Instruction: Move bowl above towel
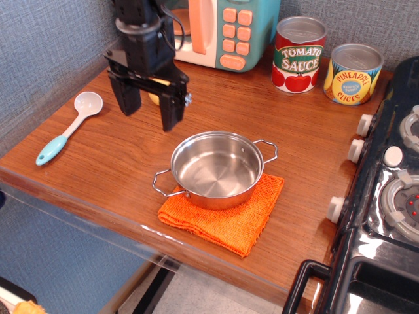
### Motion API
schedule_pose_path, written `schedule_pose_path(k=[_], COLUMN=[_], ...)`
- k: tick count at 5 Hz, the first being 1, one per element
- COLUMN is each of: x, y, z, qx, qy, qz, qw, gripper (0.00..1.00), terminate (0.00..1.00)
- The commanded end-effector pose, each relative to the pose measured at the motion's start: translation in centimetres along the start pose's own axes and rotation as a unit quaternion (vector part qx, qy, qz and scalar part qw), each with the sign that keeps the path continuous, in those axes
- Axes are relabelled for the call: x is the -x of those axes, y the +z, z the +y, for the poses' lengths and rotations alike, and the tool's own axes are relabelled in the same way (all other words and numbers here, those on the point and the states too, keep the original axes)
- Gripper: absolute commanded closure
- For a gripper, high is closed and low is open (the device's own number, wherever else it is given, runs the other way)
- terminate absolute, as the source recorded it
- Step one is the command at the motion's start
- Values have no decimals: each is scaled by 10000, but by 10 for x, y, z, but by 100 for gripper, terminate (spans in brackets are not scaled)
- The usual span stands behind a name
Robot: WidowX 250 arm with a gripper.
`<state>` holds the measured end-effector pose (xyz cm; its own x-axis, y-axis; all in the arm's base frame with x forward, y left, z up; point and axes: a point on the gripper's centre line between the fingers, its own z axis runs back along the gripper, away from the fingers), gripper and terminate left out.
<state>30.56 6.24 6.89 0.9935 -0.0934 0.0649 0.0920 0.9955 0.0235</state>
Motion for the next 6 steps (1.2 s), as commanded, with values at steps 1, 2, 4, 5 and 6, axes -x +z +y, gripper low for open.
schedule_pose_path(k=[1, 2, 4, 5, 6], x=[-9, -9, -7, -3, 0], y=[-23, -36, -34, -20, -2], z=[-38, -44, -45, -45, -47], qx=[-4, -42, -74, 18, 148], qy=[-178, -184, -197, -292, -429], qz=[113, 217, 116, -34, -226], qw=[9998, 9996, 9997, 9996, 9987], gripper=[0, 0, 100, 100, 100], terminate=[0, 0, 0, 0, 0])
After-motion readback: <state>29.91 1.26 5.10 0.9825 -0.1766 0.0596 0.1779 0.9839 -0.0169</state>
